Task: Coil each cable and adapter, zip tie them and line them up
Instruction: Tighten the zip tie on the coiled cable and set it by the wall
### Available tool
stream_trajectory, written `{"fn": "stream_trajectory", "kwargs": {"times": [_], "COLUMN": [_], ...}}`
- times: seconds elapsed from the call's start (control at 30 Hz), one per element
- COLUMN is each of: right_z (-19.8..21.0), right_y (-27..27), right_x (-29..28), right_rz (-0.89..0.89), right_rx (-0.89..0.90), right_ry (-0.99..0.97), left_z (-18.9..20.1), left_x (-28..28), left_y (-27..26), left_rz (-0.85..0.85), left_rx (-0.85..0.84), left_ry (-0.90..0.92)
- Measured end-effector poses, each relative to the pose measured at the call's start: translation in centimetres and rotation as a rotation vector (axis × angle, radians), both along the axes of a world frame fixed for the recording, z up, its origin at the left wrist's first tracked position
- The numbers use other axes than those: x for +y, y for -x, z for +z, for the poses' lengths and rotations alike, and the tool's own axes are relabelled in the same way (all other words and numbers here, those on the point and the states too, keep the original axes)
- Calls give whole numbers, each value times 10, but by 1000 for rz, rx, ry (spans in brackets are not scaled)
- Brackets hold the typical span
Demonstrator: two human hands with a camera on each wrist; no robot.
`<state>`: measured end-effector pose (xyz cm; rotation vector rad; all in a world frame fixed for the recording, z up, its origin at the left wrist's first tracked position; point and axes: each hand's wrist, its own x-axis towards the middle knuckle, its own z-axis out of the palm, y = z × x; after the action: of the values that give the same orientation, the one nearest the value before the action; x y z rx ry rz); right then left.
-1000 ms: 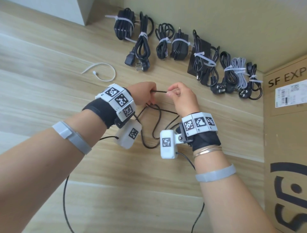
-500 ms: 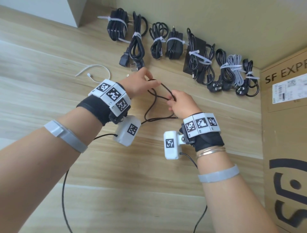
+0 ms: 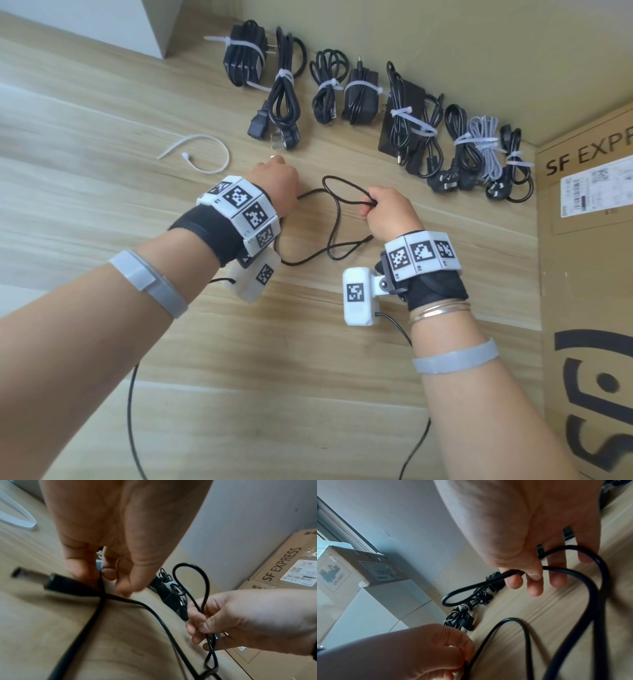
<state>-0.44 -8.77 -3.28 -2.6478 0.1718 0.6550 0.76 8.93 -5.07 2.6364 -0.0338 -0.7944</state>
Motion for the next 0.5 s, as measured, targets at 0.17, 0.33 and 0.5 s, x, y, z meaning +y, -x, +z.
{"fn": "stream_trajectory", "kwargs": {"times": [0.17, 0.33, 0.5], "right_z": [-2, 0, 3], "right_y": [2, 4, 5], "right_x": [-1, 1, 2], "right_rz": [16, 1, -7], "right_rx": [10, -4, -8], "right_ry": [40, 28, 13], "left_z": [-4, -11, -1], "left_x": [-1, -1, -7], "left_y": [2, 0, 3], "left_rz": [176, 79, 59], "left_rx": [-76, 10, -18], "left_ry": [11, -212, -173]}}
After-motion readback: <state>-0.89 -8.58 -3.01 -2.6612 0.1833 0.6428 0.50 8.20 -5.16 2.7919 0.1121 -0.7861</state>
